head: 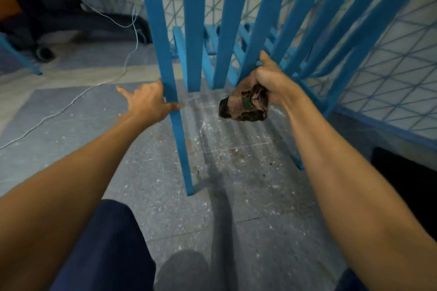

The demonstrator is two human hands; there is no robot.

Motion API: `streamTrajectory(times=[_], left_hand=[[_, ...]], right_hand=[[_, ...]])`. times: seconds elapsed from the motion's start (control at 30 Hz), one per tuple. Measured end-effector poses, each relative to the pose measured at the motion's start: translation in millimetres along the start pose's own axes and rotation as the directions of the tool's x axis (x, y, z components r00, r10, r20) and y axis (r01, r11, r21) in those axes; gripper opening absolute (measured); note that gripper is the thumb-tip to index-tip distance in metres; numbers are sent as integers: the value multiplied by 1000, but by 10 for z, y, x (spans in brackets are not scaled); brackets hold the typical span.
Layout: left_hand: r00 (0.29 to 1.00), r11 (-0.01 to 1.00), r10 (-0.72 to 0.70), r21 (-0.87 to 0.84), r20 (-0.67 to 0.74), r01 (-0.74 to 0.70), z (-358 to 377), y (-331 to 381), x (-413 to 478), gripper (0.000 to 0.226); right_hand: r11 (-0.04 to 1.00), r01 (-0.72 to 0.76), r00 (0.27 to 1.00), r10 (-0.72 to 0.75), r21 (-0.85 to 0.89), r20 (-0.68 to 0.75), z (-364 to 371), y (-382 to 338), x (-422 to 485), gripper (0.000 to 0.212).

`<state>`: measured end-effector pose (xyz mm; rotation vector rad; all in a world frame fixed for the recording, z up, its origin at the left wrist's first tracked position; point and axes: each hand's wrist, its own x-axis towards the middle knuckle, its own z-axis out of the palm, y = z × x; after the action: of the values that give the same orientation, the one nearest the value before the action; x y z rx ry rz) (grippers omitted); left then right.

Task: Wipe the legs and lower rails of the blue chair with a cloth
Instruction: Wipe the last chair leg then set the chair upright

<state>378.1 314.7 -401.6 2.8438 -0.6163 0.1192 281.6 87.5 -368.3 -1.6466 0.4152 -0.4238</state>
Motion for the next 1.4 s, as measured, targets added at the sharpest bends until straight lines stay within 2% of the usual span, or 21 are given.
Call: streamTrajectory(times=[0.17, 0.33, 0.4, 0.47, 0.53, 0.6, 0.63, 0.7, 0.73, 0.8, 0.83, 0.9, 0.93, 1.0, 1.1, 1.17, 1.23, 1.3, 1.37, 1.4], left_hand=[[997, 997, 71, 5, -8, -71, 63, -127, 334, 59], [995, 995, 83, -44, -48, -85, 200, -8, 656, 49], [996, 989, 60, -131, -73, -69, 256, 57, 750, 41], [998, 951, 1, -310, -69, -22, 306, 219, 809, 39], [990, 875, -116, -480, -75, 66, 374, 435, 758, 38], [958, 713, -284, -678, -41, 182, 487, 601, 595, 39], [938, 618, -347, -750, 10, 236, 587, 673, 488, 43], [916, 476, -379, -820, 134, 317, 842, 858, 217, 50], [911, 420, -362, -838, 198, 349, 961, 969, 73, 47], [898, 285, -242, -857, 368, 429, 1140, 1251, -230, 35], [870, 222, -131, -841, 475, 493, 1186, 1399, -362, 33], [767, 137, 163, -784, 620, 605, 1190, 1714, -594, 38], [712, 116, 289, -761, 641, 638, 1174, 1862, -677, 42], [632, 44, 419, -710, 652, 703, 1192, 2108, -755, 49], [509, -42, 535, -581, 674, 813, 1285, 2297, -798, 38], [456, -21, 532, -528, 713, 849, 1480, 2310, -825, 26], [476, 27, 454, -545, 754, 838, 1771, 2312, -888, 22], [528, 48, 371, -584, 764, 811, 2065, 2341, -976, 16], [608, 61, 328, -659, 723, 750, 2253, 2487, -1092, 23], [647, 94, 330, -706, 688, 702, 2305, 2583, -1172, 30]], right_hand=[[995, -32, 995, 22, -99, -101, 59, 139, -86, 49], [998, 44, 966, -54, -43, -254, 182, 189, -137, 23], [999, 28, 966, -37, -37, -255, 222, 186, -171, 25], [998, 59, 978, -62, -25, -198, 198, 202, -244, 41], [991, 83, 991, -93, -102, -95, 98, 275, -327, 57], [966, 106, 994, -98, -235, 43, -67, 331, -377, 74], [944, 125, 988, -91, -306, 122, -175, 348, -391, 83], [886, 155, 968, -47, -437, 247, -421, 391, -401, 89], [854, 167, 960, -28, -493, 277, -539, 393, -408, 86], [800, 155, 963, 8, -580, 268, -744, 418, -460, 71], [786, 130, 971, 22, -604, 237, -828, 452, -493, 62], [787, 74, 980, 57, -612, 191, -962, 552, -570, 54], [797, 45, 981, 78, -602, 178, -999, 613, -613, 54], [839, -28, 977, 138, -544, 163, -1035, 728, -715, 54], [877, -123, 964, 217, -465, 154, -1134, 767, -917, 54], [862, -131, 961, 231, -489, 151, -1313, 713, -1090, 49], [845, -160, 943, 284, -510, 175, -1576, 669, -1310, 38], [814, -244, 880, 414, -527, 233, -1809, 720, -1532, 24], [679, -385, 783, 599, -626, 168, -2011, 938, -1694, 14], [547, -431, 722, 686, -718, 89, -2078, 1081, -1748, 17]])
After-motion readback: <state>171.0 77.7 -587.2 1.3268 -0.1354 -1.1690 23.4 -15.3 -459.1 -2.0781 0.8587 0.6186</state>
